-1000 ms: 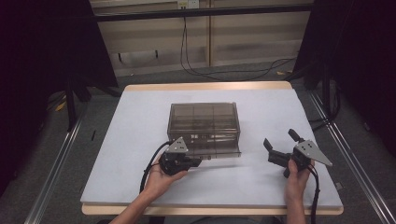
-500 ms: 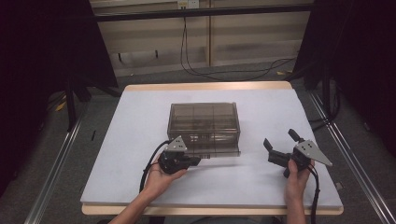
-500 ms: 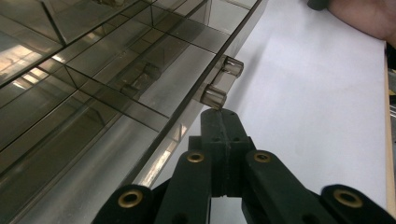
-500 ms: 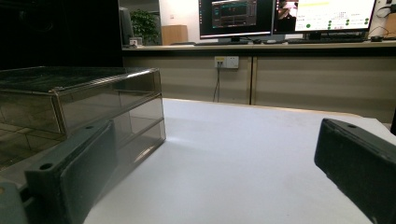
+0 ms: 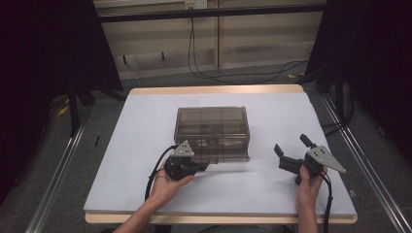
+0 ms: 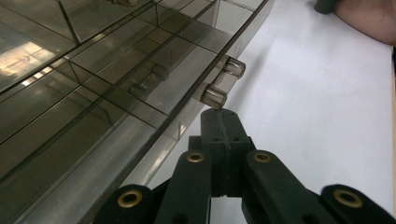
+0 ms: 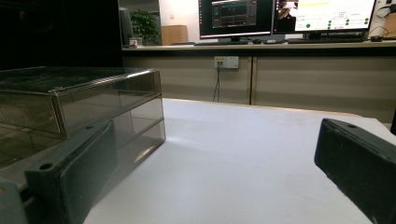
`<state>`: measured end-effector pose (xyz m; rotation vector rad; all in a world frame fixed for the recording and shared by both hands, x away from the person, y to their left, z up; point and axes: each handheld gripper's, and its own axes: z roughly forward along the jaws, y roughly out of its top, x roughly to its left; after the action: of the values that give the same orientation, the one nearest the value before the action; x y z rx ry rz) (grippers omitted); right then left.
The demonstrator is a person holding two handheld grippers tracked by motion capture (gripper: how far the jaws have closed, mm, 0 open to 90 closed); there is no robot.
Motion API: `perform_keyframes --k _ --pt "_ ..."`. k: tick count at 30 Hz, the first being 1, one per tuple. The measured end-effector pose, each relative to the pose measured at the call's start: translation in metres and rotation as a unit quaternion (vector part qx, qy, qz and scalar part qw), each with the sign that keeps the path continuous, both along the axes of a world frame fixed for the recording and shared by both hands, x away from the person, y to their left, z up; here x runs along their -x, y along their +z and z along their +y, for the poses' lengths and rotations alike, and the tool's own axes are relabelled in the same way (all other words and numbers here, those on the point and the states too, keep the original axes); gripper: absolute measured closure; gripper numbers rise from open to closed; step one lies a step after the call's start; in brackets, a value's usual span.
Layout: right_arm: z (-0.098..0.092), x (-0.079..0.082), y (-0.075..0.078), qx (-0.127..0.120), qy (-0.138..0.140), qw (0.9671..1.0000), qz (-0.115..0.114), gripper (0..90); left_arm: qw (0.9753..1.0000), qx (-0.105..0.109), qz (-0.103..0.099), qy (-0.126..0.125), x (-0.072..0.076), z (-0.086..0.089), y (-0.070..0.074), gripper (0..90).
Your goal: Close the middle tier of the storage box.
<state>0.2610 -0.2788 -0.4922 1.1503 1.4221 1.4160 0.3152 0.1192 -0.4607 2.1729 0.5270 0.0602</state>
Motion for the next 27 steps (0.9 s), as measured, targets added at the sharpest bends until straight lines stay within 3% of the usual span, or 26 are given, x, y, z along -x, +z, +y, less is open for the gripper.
perform_keyframes --k 5,9,27 --pt "0.0000 -0.0002 -0.0001 0.000 0.001 1.0000 -0.001 0.0 0.9999 0.009 0.003 0.006 -0.0009 0.0007 -0.0007 90.0" --pt "-0.0002 -0.0001 0.0000 0.001 0.000 1.0000 0.000 0.0 1.0000 0.003 0.002 0.002 -0.0024 0.0016 0.0003 90.0" --pt "-0.0004 -0.0004 0.0000 0.001 0.000 1.0000 -0.001 0.0 0.9998 0.012 0.007 0.016 -0.0050 0.0001 0.0006 90.0"
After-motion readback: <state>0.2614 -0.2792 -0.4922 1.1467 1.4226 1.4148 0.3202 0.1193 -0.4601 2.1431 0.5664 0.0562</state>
